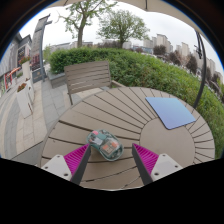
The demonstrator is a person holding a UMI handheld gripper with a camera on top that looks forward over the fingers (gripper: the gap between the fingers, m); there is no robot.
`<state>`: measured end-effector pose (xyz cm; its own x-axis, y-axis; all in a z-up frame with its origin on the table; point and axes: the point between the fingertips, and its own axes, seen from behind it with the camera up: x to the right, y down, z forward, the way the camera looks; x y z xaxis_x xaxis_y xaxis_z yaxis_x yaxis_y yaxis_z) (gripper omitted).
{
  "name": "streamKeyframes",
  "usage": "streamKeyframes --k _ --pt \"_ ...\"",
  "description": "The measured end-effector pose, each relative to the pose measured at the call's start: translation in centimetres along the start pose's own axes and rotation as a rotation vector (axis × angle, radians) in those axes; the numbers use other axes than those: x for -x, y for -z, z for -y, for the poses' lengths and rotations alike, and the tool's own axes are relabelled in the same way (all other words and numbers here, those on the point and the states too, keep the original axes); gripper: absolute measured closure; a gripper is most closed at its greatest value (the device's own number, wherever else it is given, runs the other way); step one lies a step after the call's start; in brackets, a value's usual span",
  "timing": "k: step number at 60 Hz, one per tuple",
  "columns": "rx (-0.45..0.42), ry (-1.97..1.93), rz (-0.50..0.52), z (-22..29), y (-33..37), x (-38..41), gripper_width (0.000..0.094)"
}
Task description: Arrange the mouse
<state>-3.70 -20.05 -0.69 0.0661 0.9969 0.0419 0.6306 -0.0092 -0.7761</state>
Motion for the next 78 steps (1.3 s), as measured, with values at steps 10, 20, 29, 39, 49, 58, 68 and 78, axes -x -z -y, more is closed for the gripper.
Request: streamKeyframes --k 10,20,29,39,49,58,68,78 --pt "0.010 0.005 -0.006 1.3 -2.1 -1.0 0.0081" --pt "0.019 -0.011 0.007 2.1 -3.7 -1.9 0.0145" --pt "0.020 -0.017 0.018 2.3 -4.0 -2.2 0.0492" --pt "0.038 -0.038 0.027 3.6 -2.7 -3.4 0.0532" --pt "-0.052 -0.055 0.057 11.9 -0.9 -7.7 0.0531" --pt "-0.134 -0.021 -0.010 17.8 -4.2 -16.6 0.0531" --pt "-0.103 -0.020 -0.081 17.1 -10.8 -26.0 0.0532" --pt "-0.056 -0.038 -0.062 13.9 -15.4 -29.3 0.0508"
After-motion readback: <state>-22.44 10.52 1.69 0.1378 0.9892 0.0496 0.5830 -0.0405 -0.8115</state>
